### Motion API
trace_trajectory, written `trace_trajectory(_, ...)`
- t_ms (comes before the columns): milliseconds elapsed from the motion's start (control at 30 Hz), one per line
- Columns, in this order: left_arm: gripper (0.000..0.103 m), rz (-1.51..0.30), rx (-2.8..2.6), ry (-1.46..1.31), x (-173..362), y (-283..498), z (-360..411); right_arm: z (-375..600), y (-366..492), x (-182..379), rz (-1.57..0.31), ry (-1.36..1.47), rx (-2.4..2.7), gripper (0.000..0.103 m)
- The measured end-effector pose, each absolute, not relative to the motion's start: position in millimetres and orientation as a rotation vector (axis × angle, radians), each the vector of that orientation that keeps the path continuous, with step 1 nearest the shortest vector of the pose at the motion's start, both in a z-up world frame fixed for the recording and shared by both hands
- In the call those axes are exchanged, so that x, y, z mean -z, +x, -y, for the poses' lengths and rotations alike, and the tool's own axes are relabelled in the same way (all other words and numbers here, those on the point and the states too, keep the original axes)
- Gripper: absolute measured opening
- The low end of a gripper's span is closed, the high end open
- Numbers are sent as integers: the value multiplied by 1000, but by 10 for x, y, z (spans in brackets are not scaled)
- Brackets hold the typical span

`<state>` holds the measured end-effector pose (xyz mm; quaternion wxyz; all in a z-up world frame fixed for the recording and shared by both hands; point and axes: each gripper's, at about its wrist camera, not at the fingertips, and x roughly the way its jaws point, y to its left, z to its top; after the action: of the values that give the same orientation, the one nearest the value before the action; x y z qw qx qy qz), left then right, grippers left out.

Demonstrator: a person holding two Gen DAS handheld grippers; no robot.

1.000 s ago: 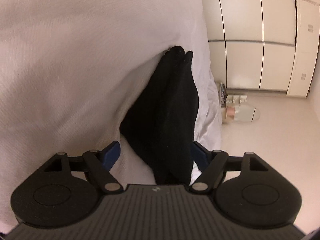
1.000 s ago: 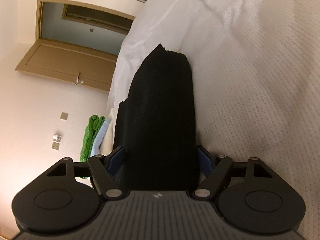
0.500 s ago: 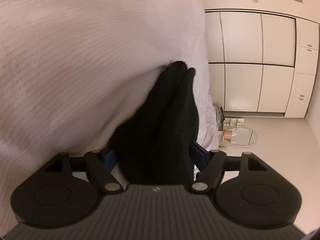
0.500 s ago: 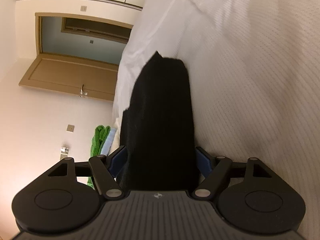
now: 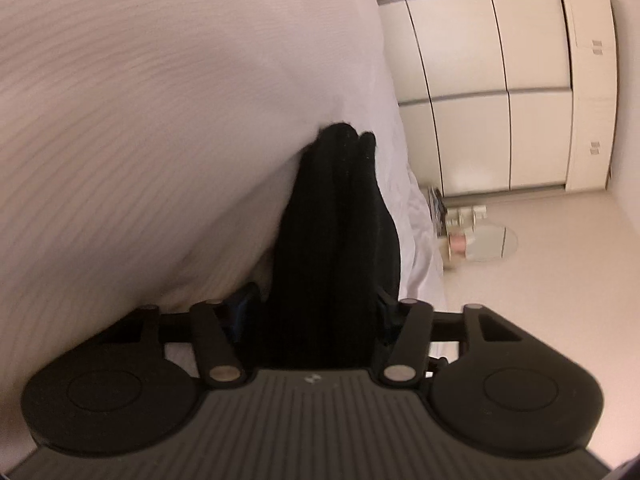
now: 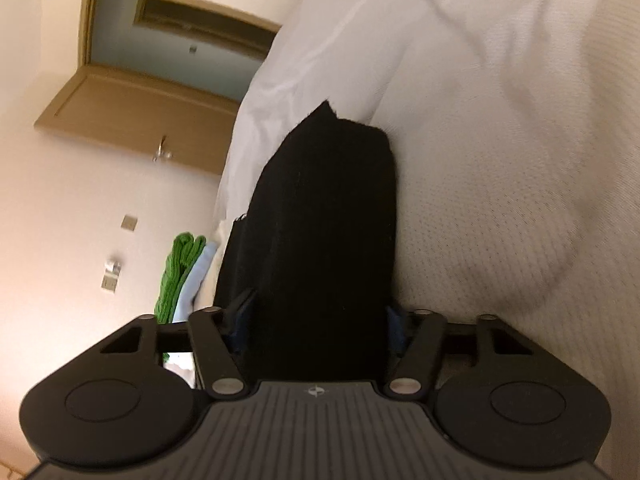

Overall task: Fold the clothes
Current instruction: 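Grasp the folded skirt with both grippers and lift it, then carry the held skirt over to the stack of towels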

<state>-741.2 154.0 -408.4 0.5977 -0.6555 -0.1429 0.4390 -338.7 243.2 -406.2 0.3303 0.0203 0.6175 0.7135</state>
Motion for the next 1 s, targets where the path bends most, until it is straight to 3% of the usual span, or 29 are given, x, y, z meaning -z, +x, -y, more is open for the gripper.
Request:
trace_trajectory(267, 32, 130, -1049, -1536, 3681, -7332, -1843, -2335, -3367, 3927, -1674, 83, -1819, 46)
trace_trajectory(533, 31, 46, -1123, -1541, 2571, -7475, -1759, -2154, -3556, 3140, -1757, 128, -1771, 45)
trace_trajectory(800, 31, 107, -1220, -1552, 1516, -7743, -1429, -2251, -3817, 2168, -1833, 60, -1785, 45)
trace_trajectory(1000, 31, 217, -1283, -1493, 1097, -8364, -1312, -2522, -4273, 1700, -1828, 49, -1903, 45)
